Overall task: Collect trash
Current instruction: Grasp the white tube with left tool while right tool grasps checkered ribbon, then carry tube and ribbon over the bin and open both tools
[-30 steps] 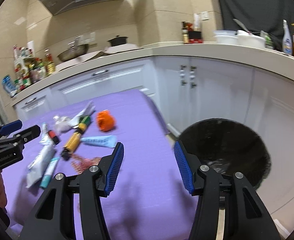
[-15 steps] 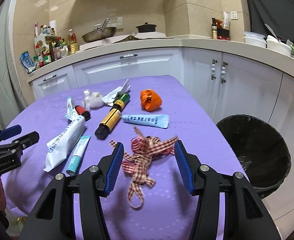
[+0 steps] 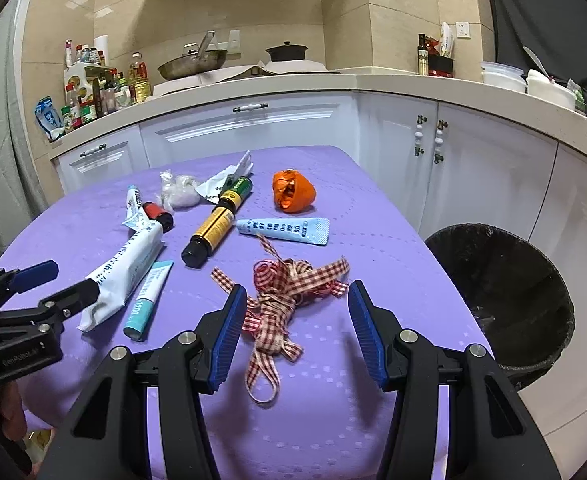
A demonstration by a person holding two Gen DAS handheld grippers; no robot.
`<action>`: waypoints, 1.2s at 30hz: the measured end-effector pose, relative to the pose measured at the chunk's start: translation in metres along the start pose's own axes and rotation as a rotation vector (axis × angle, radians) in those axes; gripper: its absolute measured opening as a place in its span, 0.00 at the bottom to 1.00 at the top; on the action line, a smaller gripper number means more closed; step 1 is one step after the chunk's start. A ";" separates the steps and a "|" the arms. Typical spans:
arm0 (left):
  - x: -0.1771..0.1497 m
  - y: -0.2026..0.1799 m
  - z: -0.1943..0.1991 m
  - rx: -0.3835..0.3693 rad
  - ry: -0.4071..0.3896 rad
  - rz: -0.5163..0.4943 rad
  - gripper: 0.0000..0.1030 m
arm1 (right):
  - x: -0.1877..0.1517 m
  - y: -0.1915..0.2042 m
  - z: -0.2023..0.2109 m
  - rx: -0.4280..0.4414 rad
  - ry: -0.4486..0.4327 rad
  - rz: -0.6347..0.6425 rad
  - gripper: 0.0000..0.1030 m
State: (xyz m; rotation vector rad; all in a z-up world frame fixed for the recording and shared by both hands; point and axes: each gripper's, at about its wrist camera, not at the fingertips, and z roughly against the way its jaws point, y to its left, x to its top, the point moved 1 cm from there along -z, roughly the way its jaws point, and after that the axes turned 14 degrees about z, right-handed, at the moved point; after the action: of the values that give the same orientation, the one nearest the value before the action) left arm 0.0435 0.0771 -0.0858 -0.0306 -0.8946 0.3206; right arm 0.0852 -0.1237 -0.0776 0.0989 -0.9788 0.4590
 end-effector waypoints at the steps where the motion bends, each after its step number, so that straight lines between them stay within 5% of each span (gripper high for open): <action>1: -0.001 -0.002 -0.002 -0.001 0.002 -0.001 0.74 | -0.001 -0.001 -0.001 0.000 0.002 -0.003 0.51; 4: -0.004 -0.005 -0.009 -0.004 0.010 -0.005 0.71 | -0.001 -0.001 -0.002 0.002 0.005 -0.006 0.51; 12: -0.015 -0.009 -0.022 -0.037 0.071 -0.020 0.32 | -0.003 0.002 -0.009 0.015 0.014 -0.005 0.51; 24: -0.007 0.004 -0.004 -0.020 0.014 0.008 0.28 | -0.006 0.014 -0.017 0.031 0.019 0.012 0.50; 29: -0.004 0.012 -0.003 -0.003 0.012 0.034 0.28 | -0.008 0.016 -0.020 0.059 0.029 0.017 0.30; 36: -0.003 0.015 -0.002 0.006 0.005 0.041 0.28 | -0.008 0.015 -0.017 0.050 0.021 0.022 0.21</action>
State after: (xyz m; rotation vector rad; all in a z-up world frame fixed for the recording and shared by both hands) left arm 0.0389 0.0908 -0.0916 -0.0447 -0.8888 0.3616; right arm 0.0887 -0.1073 -0.0956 0.1280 -0.9486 0.5037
